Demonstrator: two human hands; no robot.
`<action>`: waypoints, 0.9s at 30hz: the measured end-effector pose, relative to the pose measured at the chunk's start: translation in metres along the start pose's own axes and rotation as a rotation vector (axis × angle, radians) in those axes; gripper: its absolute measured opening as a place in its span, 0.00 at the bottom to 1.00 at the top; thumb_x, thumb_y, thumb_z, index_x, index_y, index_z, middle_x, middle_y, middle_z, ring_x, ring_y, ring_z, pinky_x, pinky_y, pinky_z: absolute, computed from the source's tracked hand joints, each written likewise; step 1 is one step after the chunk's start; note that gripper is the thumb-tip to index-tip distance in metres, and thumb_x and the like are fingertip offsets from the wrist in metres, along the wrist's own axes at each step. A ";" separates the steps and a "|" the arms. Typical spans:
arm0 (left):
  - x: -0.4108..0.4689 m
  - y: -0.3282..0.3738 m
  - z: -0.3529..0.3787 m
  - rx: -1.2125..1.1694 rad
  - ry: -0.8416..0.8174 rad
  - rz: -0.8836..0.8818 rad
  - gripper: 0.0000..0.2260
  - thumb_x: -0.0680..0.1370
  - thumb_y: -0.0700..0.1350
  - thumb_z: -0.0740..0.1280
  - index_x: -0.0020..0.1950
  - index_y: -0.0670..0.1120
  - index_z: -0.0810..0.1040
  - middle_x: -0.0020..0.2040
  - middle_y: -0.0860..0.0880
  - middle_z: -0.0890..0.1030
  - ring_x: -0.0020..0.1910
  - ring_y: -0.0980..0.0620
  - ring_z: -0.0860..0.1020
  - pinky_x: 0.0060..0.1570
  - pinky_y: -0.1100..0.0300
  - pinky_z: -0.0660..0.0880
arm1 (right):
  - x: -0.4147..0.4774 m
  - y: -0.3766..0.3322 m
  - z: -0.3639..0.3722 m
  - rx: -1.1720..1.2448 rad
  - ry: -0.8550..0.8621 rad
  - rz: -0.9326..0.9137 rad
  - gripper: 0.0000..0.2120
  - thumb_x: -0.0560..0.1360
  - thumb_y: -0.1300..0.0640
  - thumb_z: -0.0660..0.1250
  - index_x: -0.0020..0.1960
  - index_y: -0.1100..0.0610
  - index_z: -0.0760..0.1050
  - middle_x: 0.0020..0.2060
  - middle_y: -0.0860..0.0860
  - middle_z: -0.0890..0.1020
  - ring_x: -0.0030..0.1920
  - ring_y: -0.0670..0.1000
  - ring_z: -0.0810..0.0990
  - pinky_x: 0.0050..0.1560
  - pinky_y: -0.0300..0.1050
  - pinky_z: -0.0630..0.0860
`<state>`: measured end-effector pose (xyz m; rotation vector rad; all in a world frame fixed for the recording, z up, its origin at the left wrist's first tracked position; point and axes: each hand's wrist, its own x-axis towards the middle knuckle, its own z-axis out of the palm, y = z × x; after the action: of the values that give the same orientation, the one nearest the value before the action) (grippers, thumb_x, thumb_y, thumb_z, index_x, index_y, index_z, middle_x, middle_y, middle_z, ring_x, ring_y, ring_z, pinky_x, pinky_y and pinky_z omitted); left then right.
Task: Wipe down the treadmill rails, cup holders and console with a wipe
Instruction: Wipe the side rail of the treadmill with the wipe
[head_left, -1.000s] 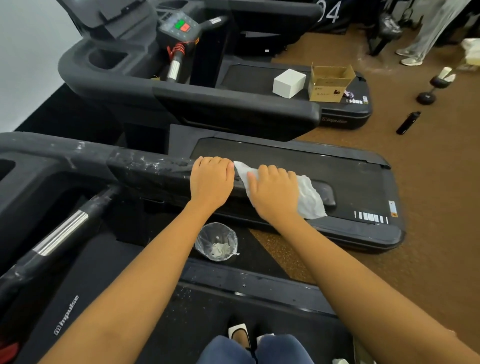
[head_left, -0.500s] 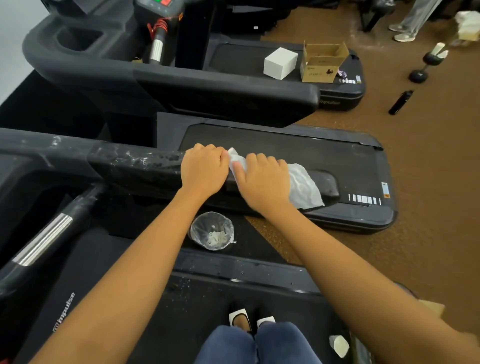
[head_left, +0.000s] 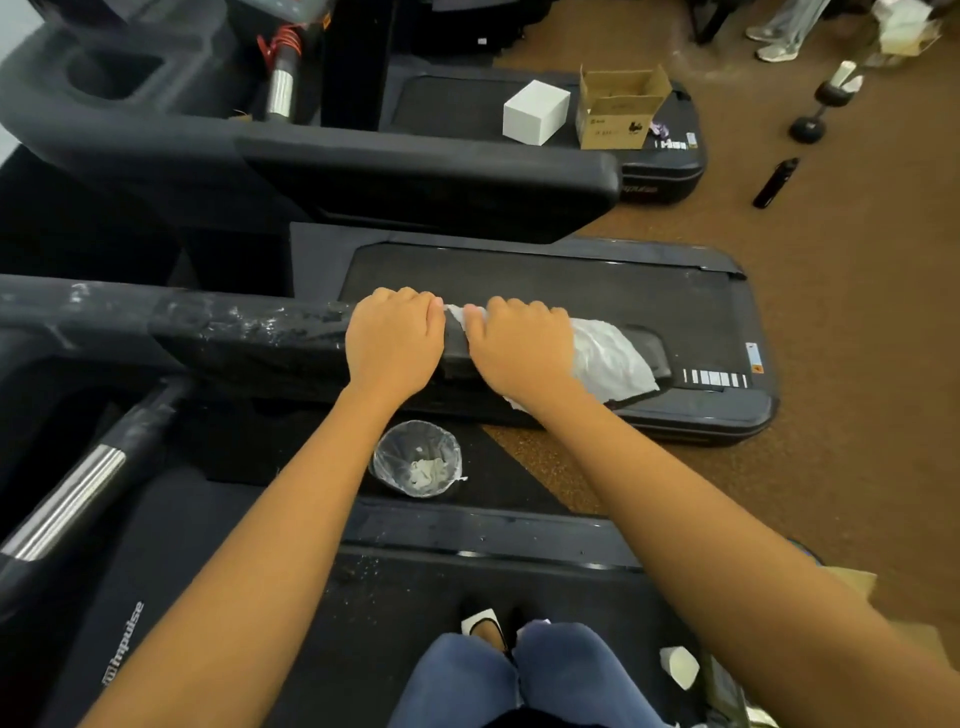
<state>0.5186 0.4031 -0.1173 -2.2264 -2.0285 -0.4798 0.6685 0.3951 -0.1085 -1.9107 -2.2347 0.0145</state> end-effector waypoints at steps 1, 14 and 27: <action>0.001 0.000 0.000 -0.004 -0.003 -0.001 0.20 0.82 0.48 0.50 0.39 0.45 0.78 0.33 0.50 0.76 0.35 0.51 0.70 0.37 0.56 0.64 | -0.001 0.008 -0.001 0.003 -0.001 -0.054 0.19 0.81 0.47 0.50 0.38 0.56 0.69 0.33 0.52 0.75 0.36 0.57 0.76 0.38 0.48 0.65; 0.000 -0.004 -0.004 -0.115 0.003 -0.023 0.18 0.82 0.46 0.51 0.39 0.46 0.76 0.36 0.50 0.76 0.40 0.48 0.74 0.39 0.56 0.65 | 0.017 -0.030 0.000 -0.013 -0.112 -0.039 0.09 0.78 0.55 0.54 0.42 0.54 0.70 0.39 0.51 0.79 0.41 0.56 0.77 0.43 0.48 0.63; -0.009 -0.018 -0.006 -0.100 0.093 -0.053 0.17 0.81 0.46 0.55 0.48 0.46 0.83 0.44 0.49 0.83 0.46 0.48 0.77 0.49 0.54 0.69 | -0.009 0.042 -0.008 -0.053 0.030 0.012 0.15 0.81 0.51 0.51 0.40 0.57 0.69 0.34 0.53 0.77 0.38 0.59 0.78 0.42 0.50 0.67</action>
<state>0.4992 0.3952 -0.1170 -2.1650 -2.0638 -0.6911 0.7119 0.3923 -0.1074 -1.9375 -2.2259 -0.0726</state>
